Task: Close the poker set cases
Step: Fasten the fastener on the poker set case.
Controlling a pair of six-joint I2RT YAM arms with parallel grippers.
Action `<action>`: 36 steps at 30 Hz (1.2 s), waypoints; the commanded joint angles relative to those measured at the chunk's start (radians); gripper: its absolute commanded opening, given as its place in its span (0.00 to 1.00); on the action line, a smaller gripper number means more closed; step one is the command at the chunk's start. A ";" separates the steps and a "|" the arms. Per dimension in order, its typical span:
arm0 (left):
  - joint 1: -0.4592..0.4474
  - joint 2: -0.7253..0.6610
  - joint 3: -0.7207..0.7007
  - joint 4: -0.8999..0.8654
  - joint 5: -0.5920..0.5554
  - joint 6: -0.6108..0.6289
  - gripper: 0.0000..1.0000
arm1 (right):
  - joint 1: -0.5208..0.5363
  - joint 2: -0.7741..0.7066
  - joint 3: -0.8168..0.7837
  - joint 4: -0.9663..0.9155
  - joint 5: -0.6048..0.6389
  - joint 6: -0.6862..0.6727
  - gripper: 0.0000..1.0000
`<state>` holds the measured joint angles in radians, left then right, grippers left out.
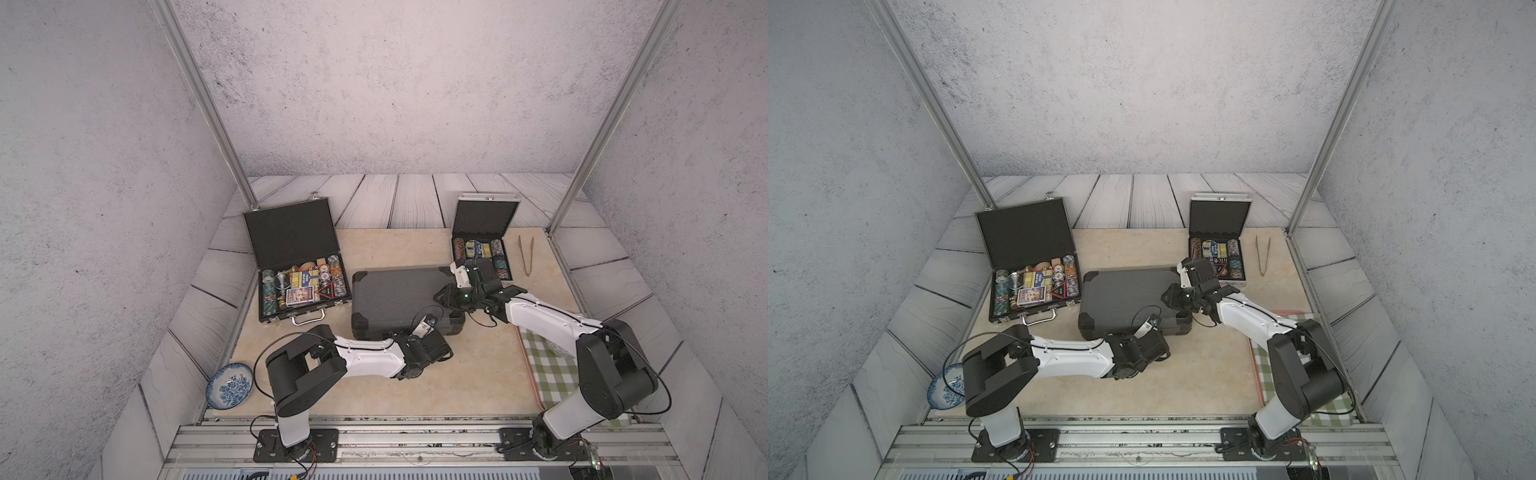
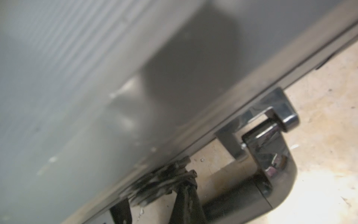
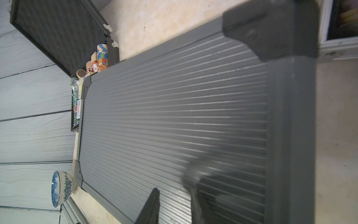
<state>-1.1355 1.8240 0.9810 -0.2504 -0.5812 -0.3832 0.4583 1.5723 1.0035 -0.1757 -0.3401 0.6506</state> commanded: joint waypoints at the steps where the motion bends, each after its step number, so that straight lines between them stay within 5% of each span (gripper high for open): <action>1: 0.075 0.152 -0.026 0.039 -0.069 0.032 0.00 | -0.013 -0.035 0.024 -0.187 0.054 -0.022 0.31; 7: 0.063 0.057 -0.035 -0.055 -0.056 -0.053 0.09 | -0.027 -0.077 0.036 -0.229 0.061 -0.046 0.32; 17: 0.076 -0.278 0.020 -0.139 0.252 -0.181 0.34 | -0.041 -0.077 0.057 -0.271 0.069 -0.077 0.33; 36: 0.312 -0.418 0.028 -0.230 0.502 -0.270 0.38 | -0.043 -0.159 -0.034 -0.299 0.023 -0.119 0.37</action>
<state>-0.8577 1.4269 1.0298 -0.4580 -0.1349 -0.6228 0.4194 1.4620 0.9897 -0.3901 -0.3210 0.5526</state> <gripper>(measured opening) 0.379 0.369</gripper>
